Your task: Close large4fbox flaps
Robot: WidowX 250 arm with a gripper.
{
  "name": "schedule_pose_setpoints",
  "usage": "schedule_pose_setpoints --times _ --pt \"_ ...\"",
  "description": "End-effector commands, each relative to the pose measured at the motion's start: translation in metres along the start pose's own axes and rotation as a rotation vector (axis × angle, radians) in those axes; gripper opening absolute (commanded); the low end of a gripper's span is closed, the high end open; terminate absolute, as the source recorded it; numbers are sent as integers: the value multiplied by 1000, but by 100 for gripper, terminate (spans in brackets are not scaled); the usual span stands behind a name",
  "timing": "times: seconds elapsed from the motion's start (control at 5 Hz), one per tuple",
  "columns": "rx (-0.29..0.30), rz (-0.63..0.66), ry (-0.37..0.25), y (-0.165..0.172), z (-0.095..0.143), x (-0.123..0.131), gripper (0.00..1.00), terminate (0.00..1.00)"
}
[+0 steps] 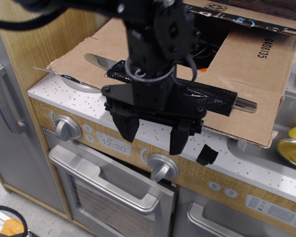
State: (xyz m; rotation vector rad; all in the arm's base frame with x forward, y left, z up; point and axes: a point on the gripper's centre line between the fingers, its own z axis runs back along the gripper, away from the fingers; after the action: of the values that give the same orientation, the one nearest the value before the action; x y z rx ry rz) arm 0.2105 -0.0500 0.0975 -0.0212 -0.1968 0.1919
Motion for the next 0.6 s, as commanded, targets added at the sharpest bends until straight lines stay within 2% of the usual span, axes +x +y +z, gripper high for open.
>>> schedule_pose_setpoints --times 0.0,0.2,0.4 --pt "-75 -80 -118 -3 -5 23 100 0" --pt "-75 -150 -208 -4 7 34 100 0" --pt "-12 -248 -268 -2 31 54 100 0"
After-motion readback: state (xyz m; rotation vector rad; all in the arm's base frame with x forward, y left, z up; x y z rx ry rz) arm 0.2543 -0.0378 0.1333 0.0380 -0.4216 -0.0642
